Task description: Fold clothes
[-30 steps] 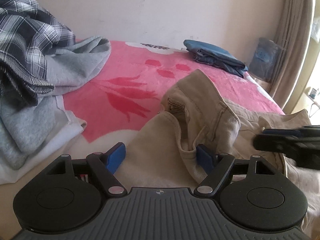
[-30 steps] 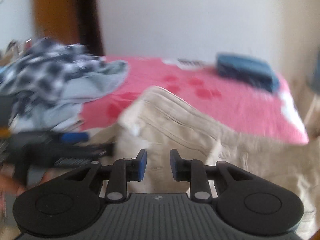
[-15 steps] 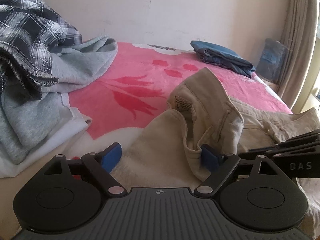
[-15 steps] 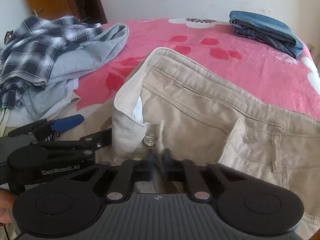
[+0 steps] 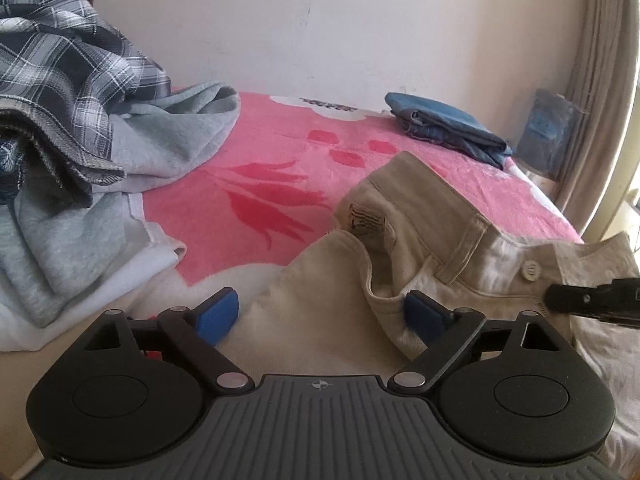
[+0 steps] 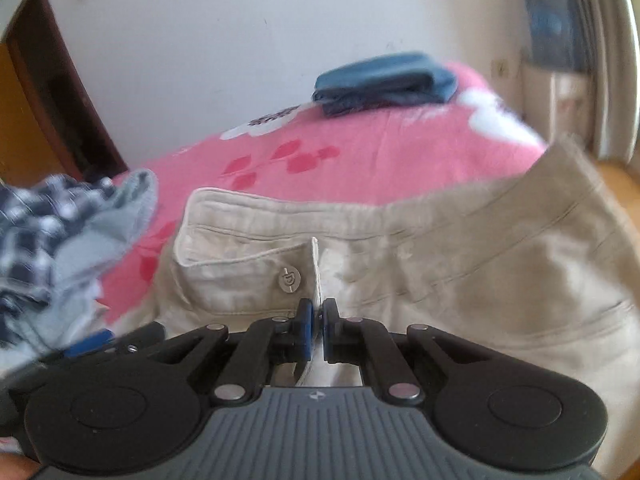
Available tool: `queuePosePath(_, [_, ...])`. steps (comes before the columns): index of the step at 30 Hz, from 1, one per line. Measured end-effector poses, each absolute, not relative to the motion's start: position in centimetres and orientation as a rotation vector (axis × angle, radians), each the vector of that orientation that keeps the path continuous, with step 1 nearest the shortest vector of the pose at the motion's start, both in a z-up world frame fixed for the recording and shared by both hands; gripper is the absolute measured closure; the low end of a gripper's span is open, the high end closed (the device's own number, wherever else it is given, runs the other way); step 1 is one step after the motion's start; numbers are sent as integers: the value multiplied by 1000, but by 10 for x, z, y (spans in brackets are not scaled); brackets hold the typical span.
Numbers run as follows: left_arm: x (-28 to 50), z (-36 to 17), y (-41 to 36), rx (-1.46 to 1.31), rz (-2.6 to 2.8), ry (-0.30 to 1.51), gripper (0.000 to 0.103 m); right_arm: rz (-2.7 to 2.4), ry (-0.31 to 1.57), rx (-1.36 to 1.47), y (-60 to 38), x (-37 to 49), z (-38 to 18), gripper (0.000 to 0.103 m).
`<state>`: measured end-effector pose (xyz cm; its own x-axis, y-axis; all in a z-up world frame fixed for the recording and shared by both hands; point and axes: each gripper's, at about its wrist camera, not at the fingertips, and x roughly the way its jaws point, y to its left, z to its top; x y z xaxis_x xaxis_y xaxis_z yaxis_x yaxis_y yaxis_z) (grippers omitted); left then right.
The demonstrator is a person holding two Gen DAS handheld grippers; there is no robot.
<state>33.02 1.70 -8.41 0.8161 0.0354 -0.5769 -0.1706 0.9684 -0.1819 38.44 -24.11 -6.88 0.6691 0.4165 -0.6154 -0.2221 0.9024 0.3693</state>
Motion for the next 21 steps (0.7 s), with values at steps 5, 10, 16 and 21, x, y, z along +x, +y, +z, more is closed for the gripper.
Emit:
queuePosePath(5, [325,-76,26,-254,84,563,12,463,797,373,-241,403,-69,75])
queuePosePath(10, [322,-66,29,-268,93,535,12,444,789,277,-225,409,-63,97])
queuePosePath(16, [331,-80,9,-157,53,620,11,247,680,289,-241,406,-54,97])
queuePosePath(21, [336,-96,-5,-59,117,661,10,236,666,337,-259,404,-51,67])
